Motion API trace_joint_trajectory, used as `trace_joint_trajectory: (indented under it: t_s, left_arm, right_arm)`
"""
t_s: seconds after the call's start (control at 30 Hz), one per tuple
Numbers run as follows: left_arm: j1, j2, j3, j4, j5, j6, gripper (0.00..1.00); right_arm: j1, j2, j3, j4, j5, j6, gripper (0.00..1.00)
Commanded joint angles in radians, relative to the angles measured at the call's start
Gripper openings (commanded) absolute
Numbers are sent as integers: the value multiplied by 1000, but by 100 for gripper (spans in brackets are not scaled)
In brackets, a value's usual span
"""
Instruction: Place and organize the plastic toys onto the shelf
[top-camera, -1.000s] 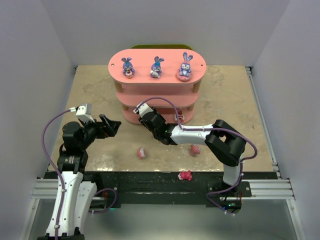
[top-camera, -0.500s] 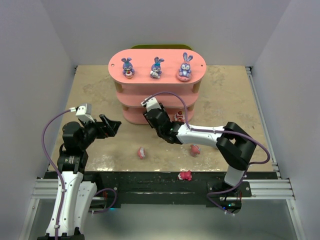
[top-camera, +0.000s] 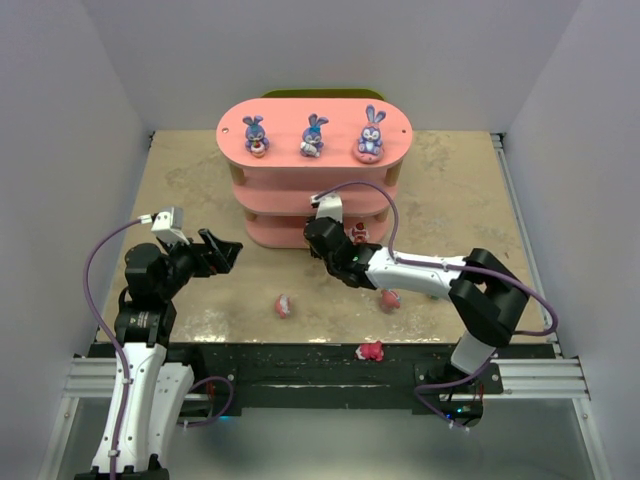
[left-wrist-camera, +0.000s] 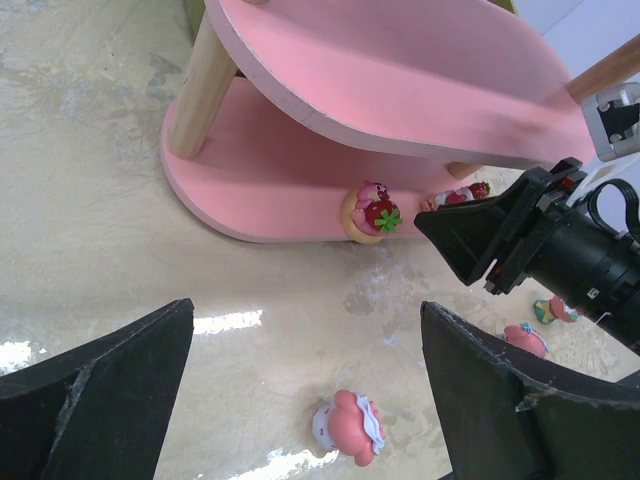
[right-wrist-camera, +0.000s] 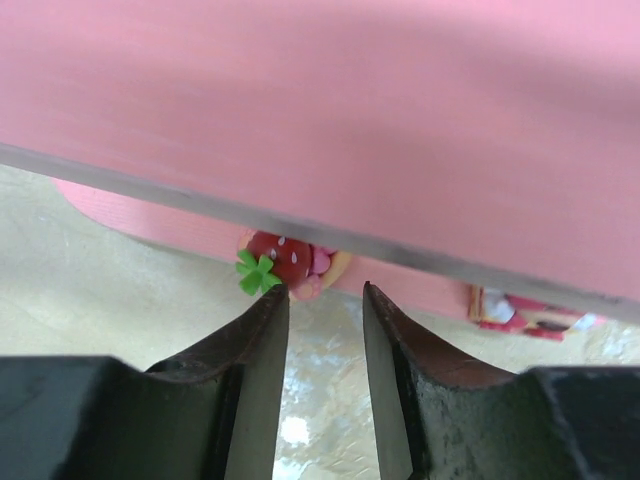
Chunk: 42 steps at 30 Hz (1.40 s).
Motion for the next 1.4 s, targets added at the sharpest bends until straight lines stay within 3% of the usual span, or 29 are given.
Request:
trace_joint_trajectory:
  t_s: [0.0,0.97,1.2,1.37]
  left_arm:
    - [-3,-3,0,33,12,21,100]
    - [-3,5,0,35,12,21,100]
    - [-4,5,0,35,12,21,100]
    - [-2,9,2,36,14,19,100]
  right_arm:
    - [0,7,-11,-20,2,133,37]
    - [-33,144,40,67,48,123,31]
    - [-30,63,3,38,40,124,32]
    - [15,-98,-83,-42,5,126,36]
